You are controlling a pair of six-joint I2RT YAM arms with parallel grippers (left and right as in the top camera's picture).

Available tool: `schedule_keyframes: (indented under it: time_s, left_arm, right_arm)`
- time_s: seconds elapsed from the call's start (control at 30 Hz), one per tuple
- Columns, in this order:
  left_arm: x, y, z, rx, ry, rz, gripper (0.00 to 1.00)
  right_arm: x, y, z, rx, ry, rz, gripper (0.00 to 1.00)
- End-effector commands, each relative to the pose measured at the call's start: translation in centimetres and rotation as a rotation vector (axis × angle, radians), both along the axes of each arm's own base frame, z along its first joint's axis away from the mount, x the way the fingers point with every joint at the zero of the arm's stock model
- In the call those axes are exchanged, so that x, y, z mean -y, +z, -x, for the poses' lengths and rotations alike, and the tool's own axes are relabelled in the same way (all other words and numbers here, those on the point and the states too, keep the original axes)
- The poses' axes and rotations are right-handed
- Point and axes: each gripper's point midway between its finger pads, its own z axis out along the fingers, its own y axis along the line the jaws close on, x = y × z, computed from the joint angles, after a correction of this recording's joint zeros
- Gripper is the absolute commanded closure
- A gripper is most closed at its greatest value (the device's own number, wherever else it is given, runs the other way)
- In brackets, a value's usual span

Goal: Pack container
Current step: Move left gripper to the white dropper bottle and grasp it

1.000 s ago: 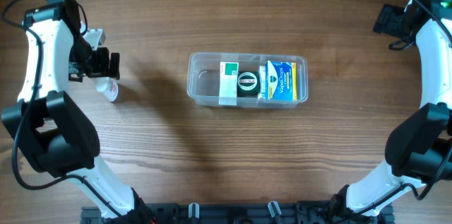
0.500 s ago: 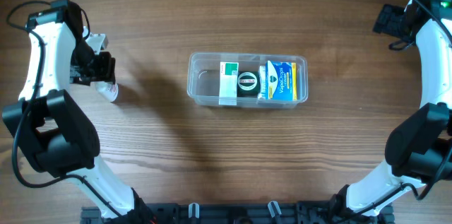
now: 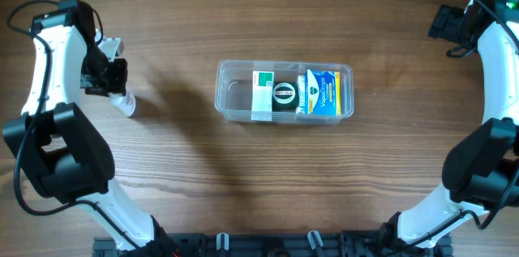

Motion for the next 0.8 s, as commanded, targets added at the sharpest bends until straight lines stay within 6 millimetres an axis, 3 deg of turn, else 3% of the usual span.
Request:
schedule_keyframes:
  time_s: [0.0, 0.23, 0.4, 0.6, 0.77]
  left_arm:
    - [-0.2, -0.6, 0.4, -0.025, 0.023, 0.0, 0.71]
    - [0.3, -0.5, 1.1, -0.052, 0.082, 0.005, 0.77]
    - [1.2, 0.7, 1.3, -0.05, 0.103, 0.001, 0.79]
    - [3.5, 5.4, -1.9, 0.077, 0.081, 0.009, 0.8]
    - [8.7, 11.6, -5.2, 0.248, 0.031, 0.085, 0.8]
  right_arm:
    - [0.1, -0.5, 0.0, -0.005, -0.014, -0.01, 0.0]
    - [0.1, -0.5, 0.0, -0.005, -0.014, -0.01, 0.0]
    - [0.1, -0.5, 0.0, -0.005, -0.014, -0.01, 0.0]
    - [0.1, -0.5, 0.0, -0.005, -0.014, -0.01, 0.0]
    - [0.1, -0.5, 0.0, -0.005, -0.014, -0.01, 0.0]
